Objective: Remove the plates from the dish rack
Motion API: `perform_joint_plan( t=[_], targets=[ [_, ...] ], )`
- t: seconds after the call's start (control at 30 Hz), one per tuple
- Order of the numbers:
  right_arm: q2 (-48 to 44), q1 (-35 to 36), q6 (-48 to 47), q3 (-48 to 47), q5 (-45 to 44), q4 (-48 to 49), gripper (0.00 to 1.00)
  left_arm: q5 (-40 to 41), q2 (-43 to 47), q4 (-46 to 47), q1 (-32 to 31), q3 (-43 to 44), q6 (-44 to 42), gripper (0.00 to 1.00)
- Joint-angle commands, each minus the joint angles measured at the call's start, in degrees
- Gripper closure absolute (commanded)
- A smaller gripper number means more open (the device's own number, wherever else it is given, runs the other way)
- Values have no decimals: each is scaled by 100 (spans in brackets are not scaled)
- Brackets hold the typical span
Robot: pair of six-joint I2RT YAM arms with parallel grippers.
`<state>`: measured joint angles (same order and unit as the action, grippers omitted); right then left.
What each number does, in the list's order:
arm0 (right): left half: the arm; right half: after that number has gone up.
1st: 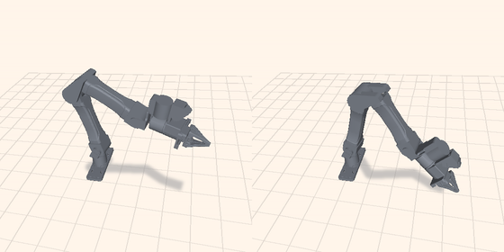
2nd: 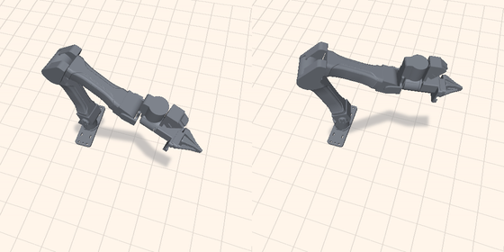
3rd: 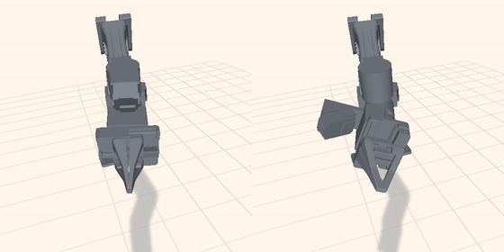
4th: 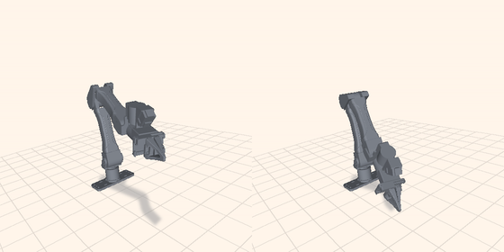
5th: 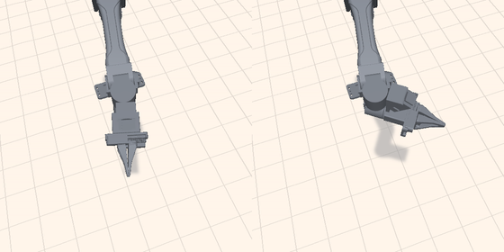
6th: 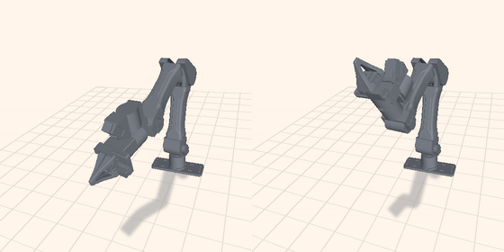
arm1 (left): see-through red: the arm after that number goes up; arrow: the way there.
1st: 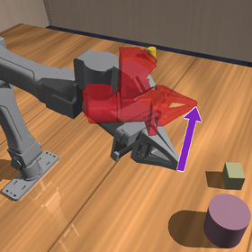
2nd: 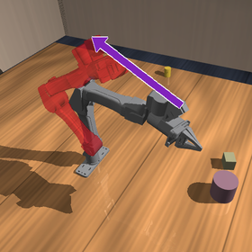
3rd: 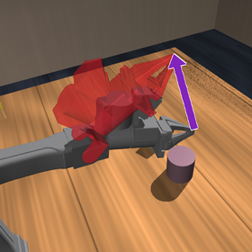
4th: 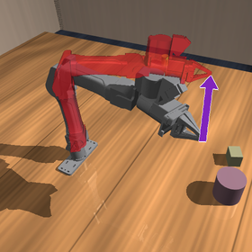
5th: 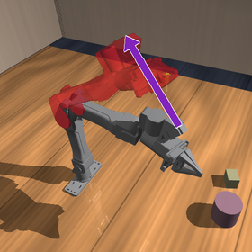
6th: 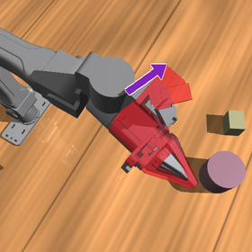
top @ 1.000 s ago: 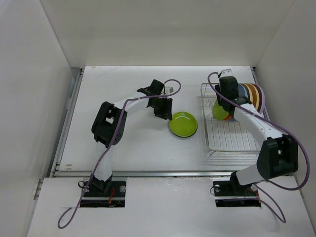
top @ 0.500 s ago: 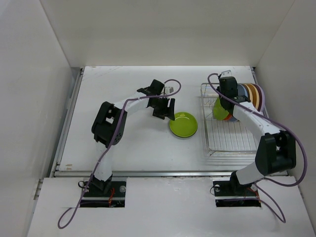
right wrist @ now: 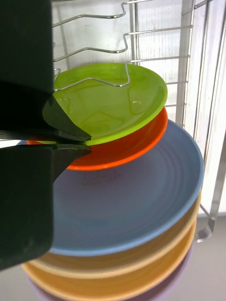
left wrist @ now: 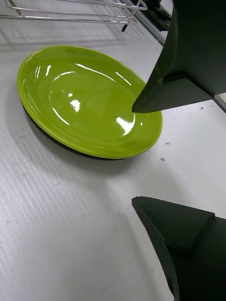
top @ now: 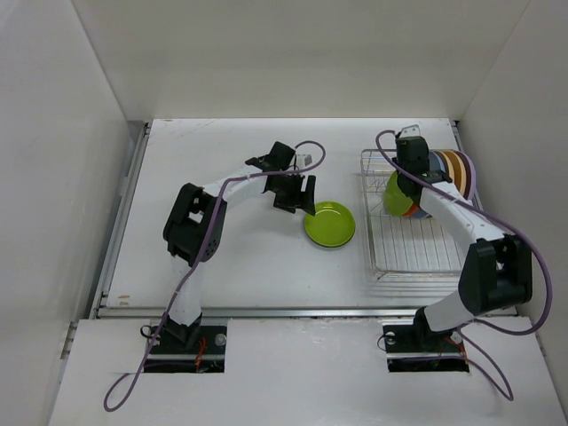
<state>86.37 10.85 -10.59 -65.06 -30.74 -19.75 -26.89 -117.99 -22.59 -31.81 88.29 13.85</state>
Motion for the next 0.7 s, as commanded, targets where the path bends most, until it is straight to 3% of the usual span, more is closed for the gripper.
perform_joint_plan(
  t=[0.0, 0.27, 0.43, 0.67],
  targets=[
    [-489, -13, -13, -192, -353, 243, 100, -18, 488, -53, -36, 180, -31, 31],
    [-1482, -13, -119, 63, -652, 1042, 100, -131, 549, -53, -36, 180, -84, 26],
    [-2210, -13, -5, 318, -161, 1298, 100, -447, 839, 202, -36, 110, -206, 24],
    [-2476, -13, 504, 240, 2008, 728, 100, -1546, 1718, 1230, -36, -505, -312, 24]
  ],
)
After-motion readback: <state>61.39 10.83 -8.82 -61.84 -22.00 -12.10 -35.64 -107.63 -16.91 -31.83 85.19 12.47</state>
